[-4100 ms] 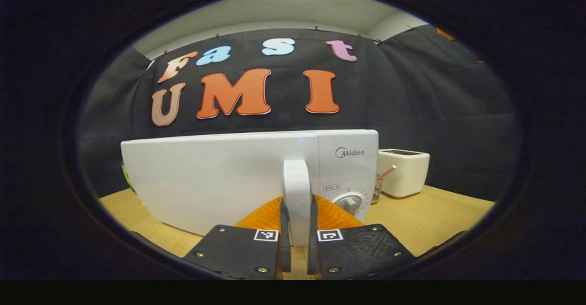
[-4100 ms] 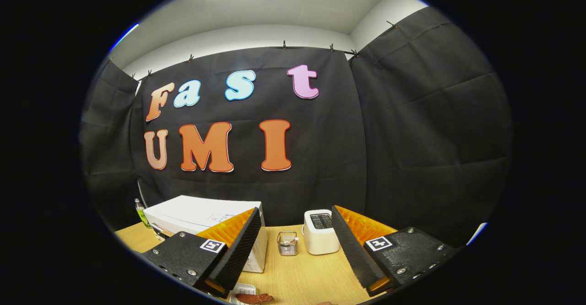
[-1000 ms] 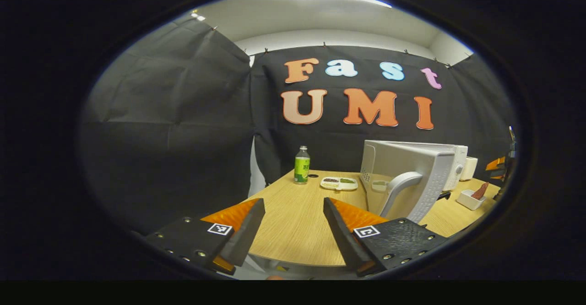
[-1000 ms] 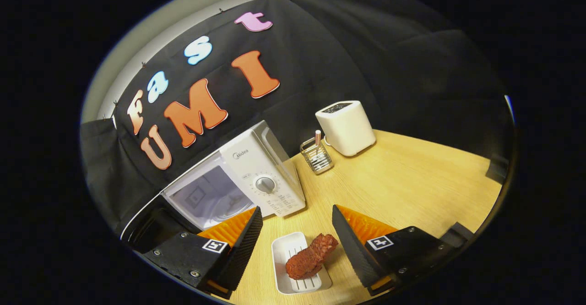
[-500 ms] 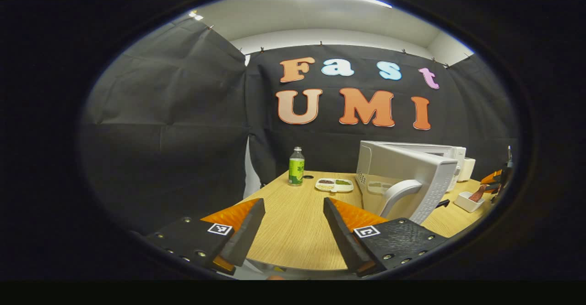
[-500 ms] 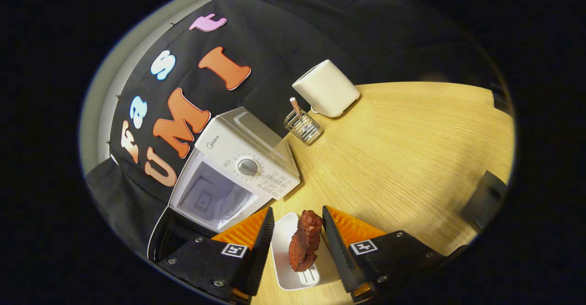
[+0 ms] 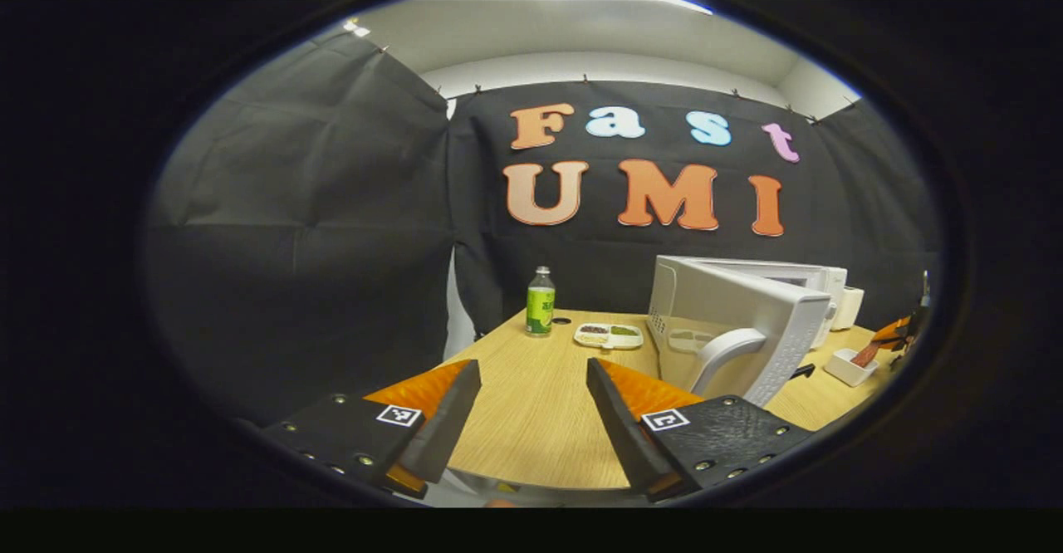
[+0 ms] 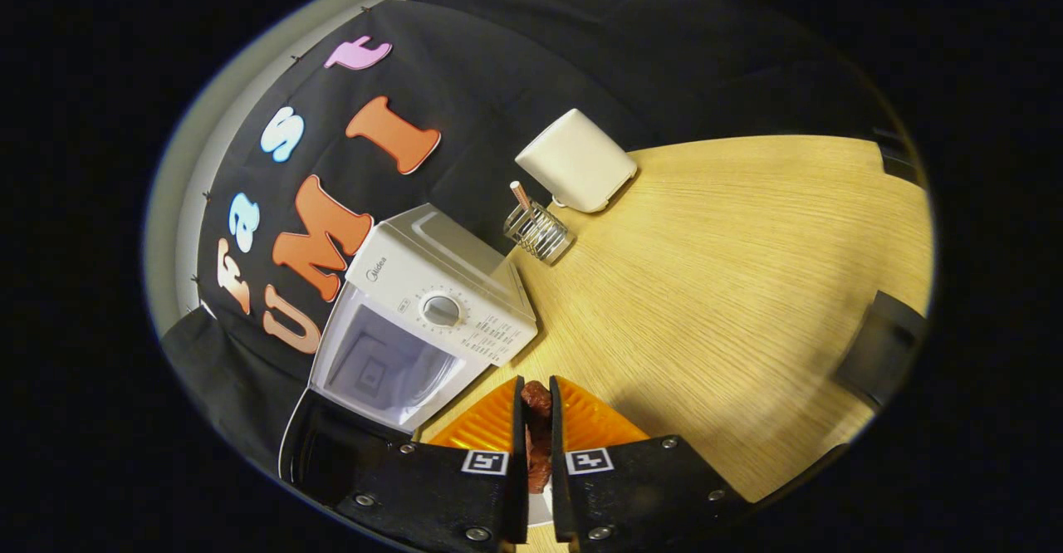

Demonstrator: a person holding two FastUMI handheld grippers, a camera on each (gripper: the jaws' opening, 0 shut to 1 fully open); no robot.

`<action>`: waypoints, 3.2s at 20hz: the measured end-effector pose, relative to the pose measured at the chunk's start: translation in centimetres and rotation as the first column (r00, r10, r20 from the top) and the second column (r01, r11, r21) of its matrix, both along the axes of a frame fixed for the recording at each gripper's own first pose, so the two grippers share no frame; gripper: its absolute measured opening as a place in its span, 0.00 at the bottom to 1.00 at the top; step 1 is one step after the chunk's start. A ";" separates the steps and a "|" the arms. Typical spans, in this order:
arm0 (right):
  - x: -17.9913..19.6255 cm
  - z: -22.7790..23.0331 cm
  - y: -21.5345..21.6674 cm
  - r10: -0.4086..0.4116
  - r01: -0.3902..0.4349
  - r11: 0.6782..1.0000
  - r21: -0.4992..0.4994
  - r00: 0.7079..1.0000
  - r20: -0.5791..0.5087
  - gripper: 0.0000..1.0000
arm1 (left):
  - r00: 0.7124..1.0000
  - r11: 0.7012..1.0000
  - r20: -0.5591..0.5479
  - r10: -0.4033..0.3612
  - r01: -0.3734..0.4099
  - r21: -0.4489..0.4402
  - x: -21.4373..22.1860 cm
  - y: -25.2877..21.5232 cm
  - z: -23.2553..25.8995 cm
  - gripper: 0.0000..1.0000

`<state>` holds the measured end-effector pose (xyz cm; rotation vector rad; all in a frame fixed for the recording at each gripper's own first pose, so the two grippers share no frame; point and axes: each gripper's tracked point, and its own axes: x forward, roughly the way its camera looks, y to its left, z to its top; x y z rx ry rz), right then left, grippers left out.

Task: Open the microwave oven with the left hand, put the food in, and close the microwave oven.

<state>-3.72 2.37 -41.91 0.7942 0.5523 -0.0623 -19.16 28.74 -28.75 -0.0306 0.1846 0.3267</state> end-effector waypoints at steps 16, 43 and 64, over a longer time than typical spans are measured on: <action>4.4 12.4 7.1 0.026 -0.034 0.999 0.035 0.978 0.208 0.08 | 0.999 0.999 -0.002 -0.037 0.037 -0.035 1.1 -0.9 -1.0 0.81; 20.8 3.6 28.5 -0.118 0.102 0.992 0.077 0.963 0.244 0.08 | 0.992 0.991 0.018 -0.128 0.129 -0.048 4.9 0.6 -1.6 0.80; 17.4 7.4 24.2 0.209 0.000 0.811 -0.585 0.934 0.290 0.94 | 0.997 0.995 0.004 -0.081 0.081 -0.059 4.1 2.2 -2.1 0.81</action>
